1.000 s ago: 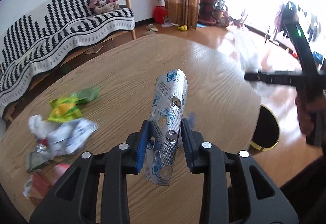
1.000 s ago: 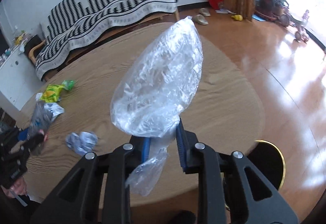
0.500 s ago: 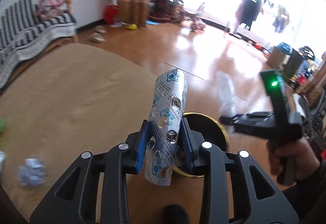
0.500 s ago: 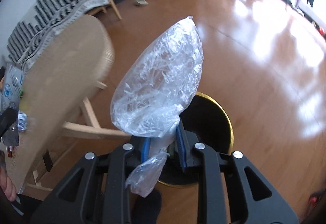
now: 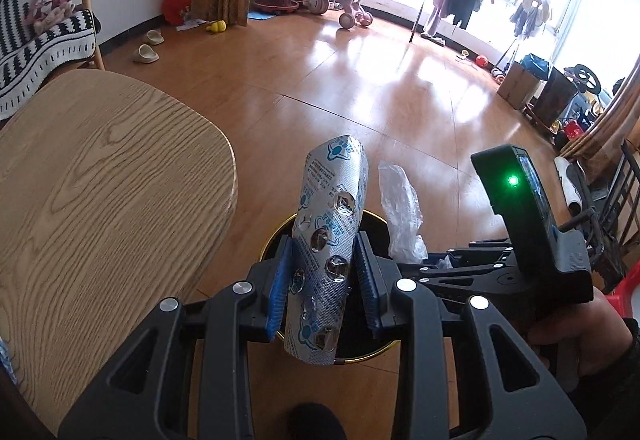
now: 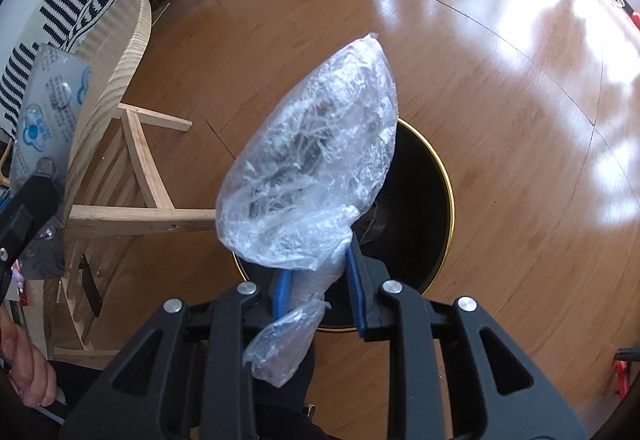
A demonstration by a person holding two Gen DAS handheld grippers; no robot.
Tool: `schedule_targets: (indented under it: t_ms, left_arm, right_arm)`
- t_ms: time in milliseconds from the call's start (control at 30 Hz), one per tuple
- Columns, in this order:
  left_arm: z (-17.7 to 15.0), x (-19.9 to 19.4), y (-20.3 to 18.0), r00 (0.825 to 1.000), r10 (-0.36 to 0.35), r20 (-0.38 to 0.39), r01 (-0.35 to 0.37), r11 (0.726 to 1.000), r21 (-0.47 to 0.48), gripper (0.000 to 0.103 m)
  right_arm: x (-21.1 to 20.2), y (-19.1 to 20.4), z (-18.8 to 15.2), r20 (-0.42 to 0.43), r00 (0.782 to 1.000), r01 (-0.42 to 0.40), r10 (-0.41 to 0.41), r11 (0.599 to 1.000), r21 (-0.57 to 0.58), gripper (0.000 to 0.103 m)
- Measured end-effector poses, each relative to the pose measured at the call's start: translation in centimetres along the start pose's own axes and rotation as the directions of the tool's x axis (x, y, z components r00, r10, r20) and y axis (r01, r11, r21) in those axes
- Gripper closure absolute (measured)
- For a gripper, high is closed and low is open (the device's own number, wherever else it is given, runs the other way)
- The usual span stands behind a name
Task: Collect trash
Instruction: 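Open the right tool to drop the plastic bag while the left tool drops the foil tube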
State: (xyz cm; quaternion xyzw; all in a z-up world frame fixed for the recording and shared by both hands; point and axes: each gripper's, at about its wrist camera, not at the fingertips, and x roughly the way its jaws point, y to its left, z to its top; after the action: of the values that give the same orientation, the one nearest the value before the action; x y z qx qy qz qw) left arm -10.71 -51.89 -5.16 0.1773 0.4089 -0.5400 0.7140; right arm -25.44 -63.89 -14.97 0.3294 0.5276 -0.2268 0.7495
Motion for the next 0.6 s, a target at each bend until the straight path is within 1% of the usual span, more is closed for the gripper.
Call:
schedule_targets:
  t_ms: [67, 100, 133, 233, 333, 600]
  left_arm:
    - [0.0, 0.2, 0.3, 1.0, 0.004, -0.005, -0.004, 1.0, -0.008, 0.072]
    - [0.0, 0.2, 0.3, 1.0, 0.004, -0.006, -0.004, 1.0, -0.01, 0.072]
    - [-0.1, 0.2, 0.5, 1.0, 0.004, -0.008, -0.005, 1.0, -0.01, 0.072]
    - [-0.3, 0.2, 0.5, 1.0, 0.008, -0.009, -0.009, 1.0, -0.007, 0.072]
    - [-0.5, 0.1, 0.4, 1.0, 0.009, -0.01, -0.009, 1.0, -0.009, 0.072]
    - [-0.6, 0.6, 0.2, 1.0, -0.005, -0.025, 0.005, 1.0, -0.003, 0.072]
  right_arm:
    - [0.0, 0.4, 0.1, -0.004, 1.0, 0.005, -0.005, 1.0, -0.003, 0.062]
    - [-0.1, 0.5, 0.1, 0.0, 1.0, 0.01, -0.01, 1.0, -0.006, 0.046]
    - [-0.3, 0.7, 0.1, 0.012, 1.0, 0.015, -0.015, 1.0, -0.013, 0.039]
    - [-0.7, 0.8, 0.1, 0.025, 1.0, 0.0, 0.0, 1.0, -0.011, 0.039]
    - [-1.0, 0.7, 0.1, 0.032, 0.999, 0.01, -0.01, 1.0, -0.009, 0.039]
    - [-2.0, -0.7, 0.3, 0.059, 0.998, 0.011, -0.014, 0.999, 0.048, 0.039]
